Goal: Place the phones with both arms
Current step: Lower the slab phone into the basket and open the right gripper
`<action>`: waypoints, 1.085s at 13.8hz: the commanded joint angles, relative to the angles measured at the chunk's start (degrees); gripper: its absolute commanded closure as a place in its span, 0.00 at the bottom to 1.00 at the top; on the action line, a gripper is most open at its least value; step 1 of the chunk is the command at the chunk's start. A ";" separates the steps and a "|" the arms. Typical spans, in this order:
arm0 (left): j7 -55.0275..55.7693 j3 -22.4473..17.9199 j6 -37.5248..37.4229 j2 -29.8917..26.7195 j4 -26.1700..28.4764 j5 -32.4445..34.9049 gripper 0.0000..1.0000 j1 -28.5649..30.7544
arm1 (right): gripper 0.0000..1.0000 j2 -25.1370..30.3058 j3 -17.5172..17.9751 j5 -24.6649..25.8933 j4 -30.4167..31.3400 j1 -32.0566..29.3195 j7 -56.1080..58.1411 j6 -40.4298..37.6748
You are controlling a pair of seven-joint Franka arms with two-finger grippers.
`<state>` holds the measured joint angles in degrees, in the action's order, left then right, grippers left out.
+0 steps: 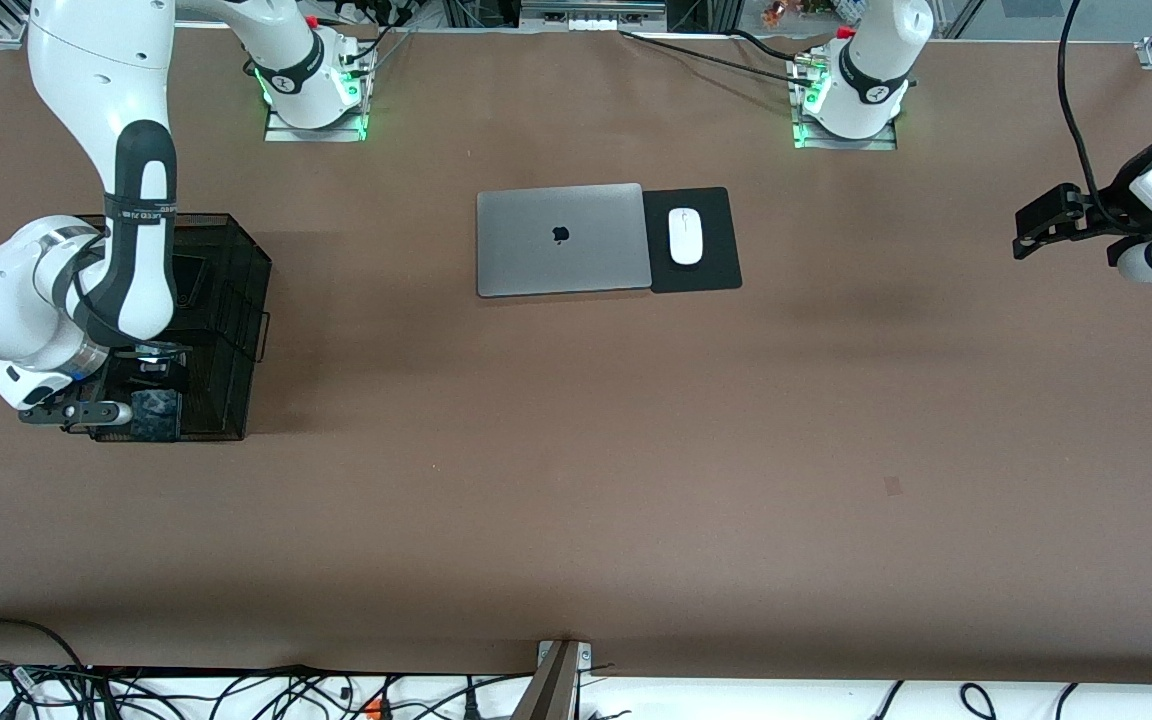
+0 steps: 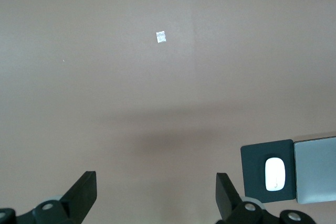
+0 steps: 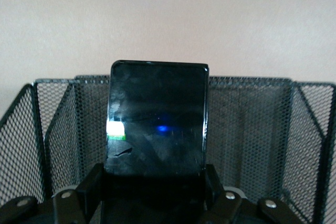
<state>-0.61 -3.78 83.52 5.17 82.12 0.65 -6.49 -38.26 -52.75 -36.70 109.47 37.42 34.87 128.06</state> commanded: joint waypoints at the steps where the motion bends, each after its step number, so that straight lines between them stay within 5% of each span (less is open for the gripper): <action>1: 0.17 -0.08 -0.64 -0.16 -0.56 -0.21 0.00 0.16 | 0.74 0.91 0.28 -0.92 0.13 -1.03 1.61 -2.64; 8: 0.17 -0.17 -0.64 -0.16 -0.56 -0.21 0.00 0.16 | 0.72 0.91 0.28 -0.92 -0.04 -1.38 1.34 -5.10; 9: 0.17 -0.17 -0.64 -0.16 -0.56 -0.21 0.00 0.16 | 0.63 0.91 0.28 -0.92 -0.13 -1.56 1.61 -5.10; 10: 0.17 -0.17 -0.64 -0.16 -0.56 -0.21 0.00 0.16 | 0.25 0.91 0.28 -1.01 -0.13 -1.56 1.61 -5.02; 11: 0.17 -0.17 -0.64 -0.16 -0.56 -0.21 0.00 0.16 | 0.11 0.91 0.28 -1.44 -0.22 -1.56 1.78 -4.84; 15: 0.17 -0.17 -0.82 -0.16 -0.65 -0.21 0.00 0.16 | 0.01 0.91 0.28 -1.89 -0.48 -1.56 1.78 -4.93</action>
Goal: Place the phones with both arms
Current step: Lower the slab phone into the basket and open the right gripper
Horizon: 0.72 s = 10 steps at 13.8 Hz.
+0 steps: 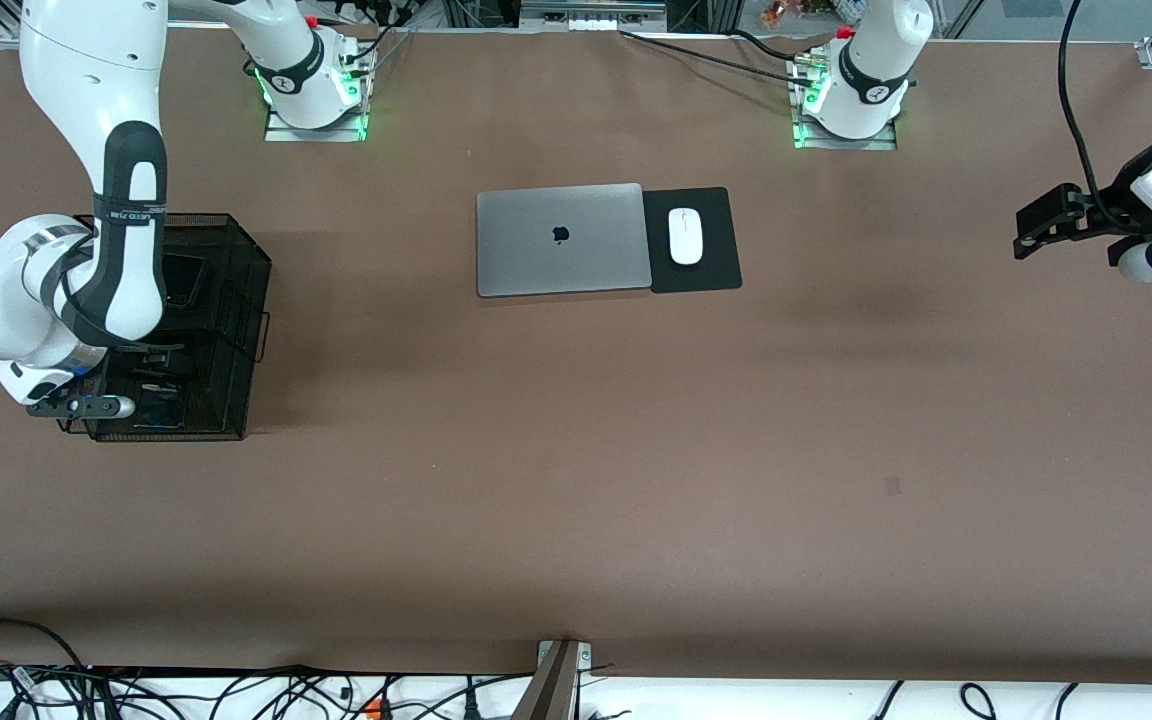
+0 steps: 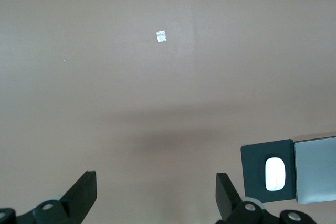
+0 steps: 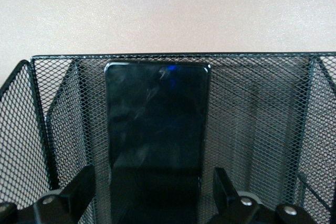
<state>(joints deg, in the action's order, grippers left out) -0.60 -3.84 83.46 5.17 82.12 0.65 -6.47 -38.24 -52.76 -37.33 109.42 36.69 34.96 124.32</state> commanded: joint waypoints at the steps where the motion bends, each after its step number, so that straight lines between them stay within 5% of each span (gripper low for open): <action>1: 0.16 -0.11 -0.75 -0.16 -0.65 -0.21 0.00 0.14 | 0.01 0.97 0.20 -1.26 -0.87 -0.83 1.69 -1.27; 7: 0.16 -0.11 -0.75 -0.16 -0.65 -0.21 0.00 0.14 | 0.00 1.06 -0.32 -0.29 -7.54 -1.44 1.69 -2.67; 10: 0.08 -0.11 -0.75 -0.16 -0.65 -0.21 0.00 0.14 | 0.00 0.45 -0.24 1.11 -14.74 -4.34 0.90 -11.44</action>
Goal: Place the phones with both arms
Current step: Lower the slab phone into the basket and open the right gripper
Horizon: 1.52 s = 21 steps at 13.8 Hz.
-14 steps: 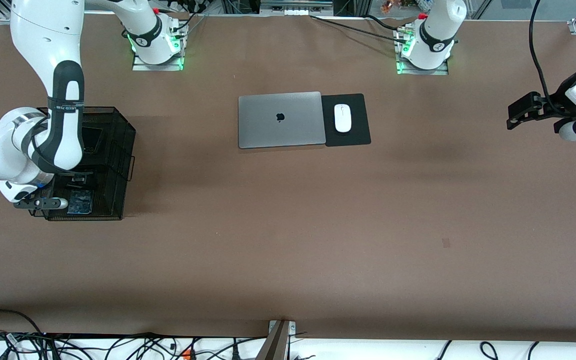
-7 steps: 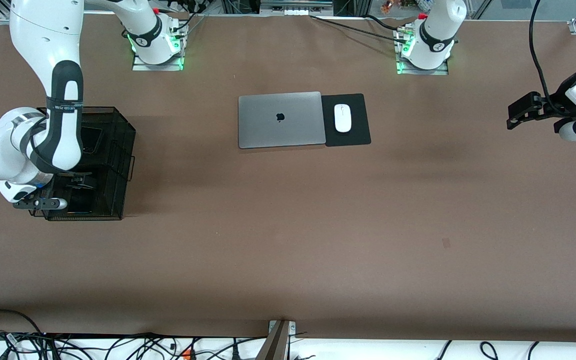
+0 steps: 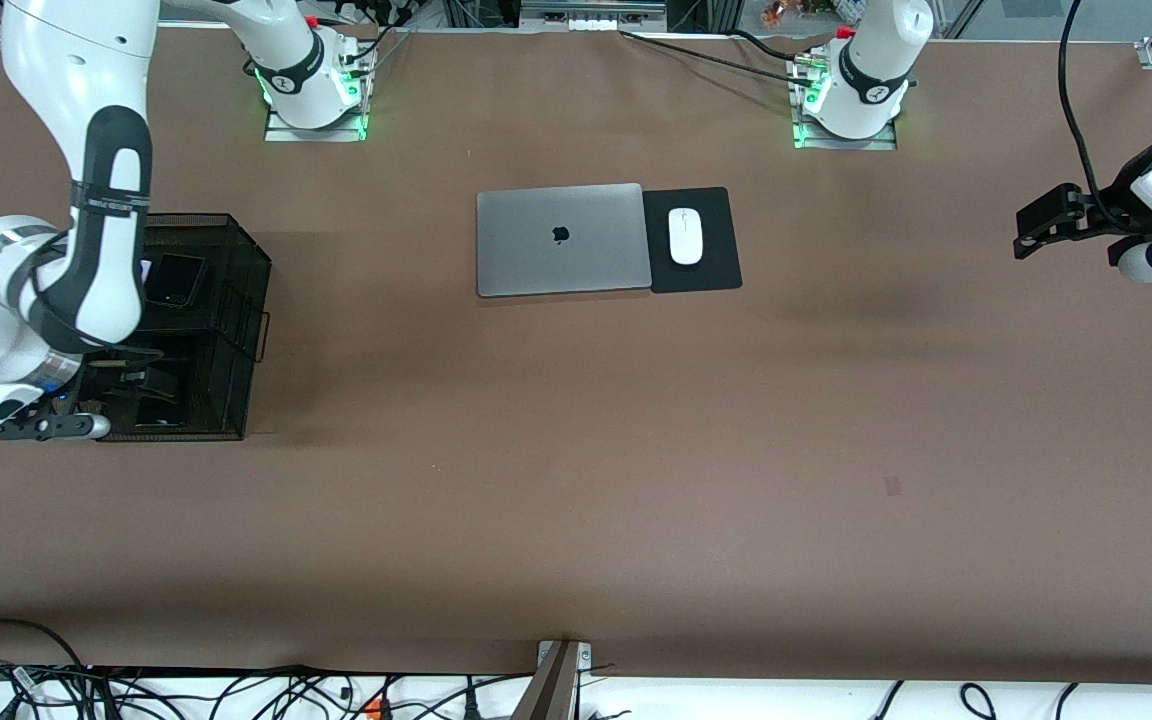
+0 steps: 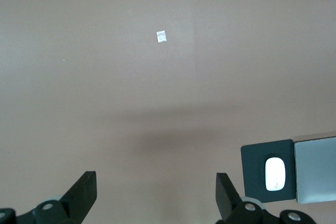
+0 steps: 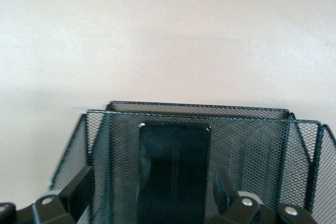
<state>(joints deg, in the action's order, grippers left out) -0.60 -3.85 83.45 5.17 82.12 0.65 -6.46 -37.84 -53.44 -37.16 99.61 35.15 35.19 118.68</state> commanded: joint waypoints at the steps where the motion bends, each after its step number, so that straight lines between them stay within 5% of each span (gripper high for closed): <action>1: -0.01 -0.11 -0.74 -0.16 -0.65 -0.21 0.00 0.22 | 0.00 -0.04 0.44 1.91 -6.69 -2.90 0.06 -7.92; 14: 0.16 -0.11 -0.74 -0.16 -0.56 -0.21 0.00 0.22 | 0.01 2.15 -1.93 2.27 -33.06 -3.25 -34.37 -51.33; 21: 0.16 -0.11 -0.83 -0.16 -0.56 -0.21 0.00 0.22 | 0.01 5.41 -1.93 2.62 -35.10 0.44 -40.90 -55.05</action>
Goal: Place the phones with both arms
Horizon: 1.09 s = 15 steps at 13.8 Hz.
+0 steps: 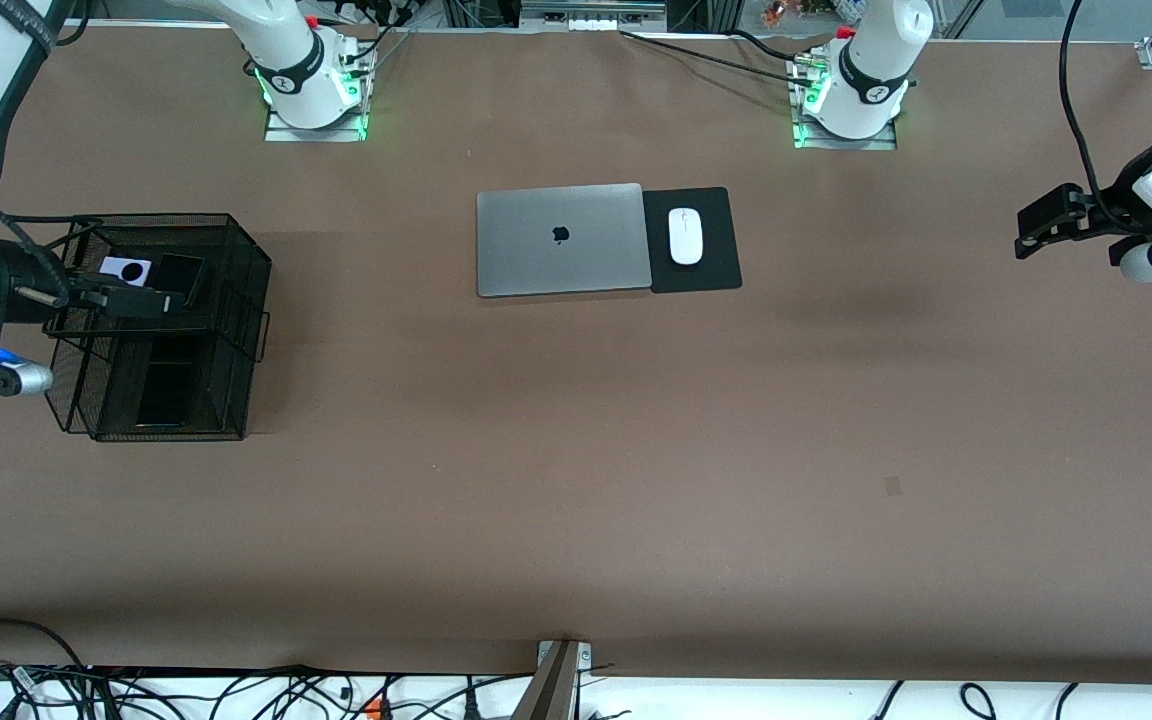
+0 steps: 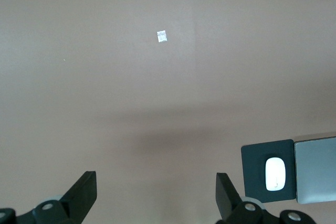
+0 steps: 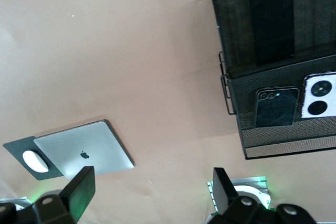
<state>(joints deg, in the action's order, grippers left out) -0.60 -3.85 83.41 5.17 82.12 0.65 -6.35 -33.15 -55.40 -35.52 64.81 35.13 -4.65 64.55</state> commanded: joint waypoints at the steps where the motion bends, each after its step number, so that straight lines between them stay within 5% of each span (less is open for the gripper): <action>1: 0.16 -0.10 -0.79 -0.16 -0.56 -0.21 0.00 0.11 | 0.00 0.63 0.03 0.98 -0.30 0.55 -1.06 -0.91; 4: 0.16 -0.10 -0.79 -0.16 -0.56 -0.21 0.00 0.02 | 0.00 1.50 1.08 1.24 -0.47 0.03 -4.46 -1.61; 6: 0.16 -0.10 -0.79 -0.25 -0.56 -0.21 0.00 0.11 | 0.01 3.17 5.89 3.77 -0.47 -2.07 -5.89 -1.44; 11: 0.17 -0.10 -0.88 -0.25 -0.56 -0.21 0.00 0.11 | 0.01 11.60 41.71 25.46 -0.92 -21.03 -10.11 1.36; 15: 0.25 -0.02 -1.23 -0.25 -0.65 -0.21 0.00 0.02 | 0.01 16.86 59.48 33.21 4.33 -35.27 -10.11 5.04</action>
<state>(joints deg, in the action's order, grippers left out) -0.60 -3.85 83.23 5.17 82.12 0.65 -6.34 -20.37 -4.87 -5.79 64.16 7.34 -14.02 66.48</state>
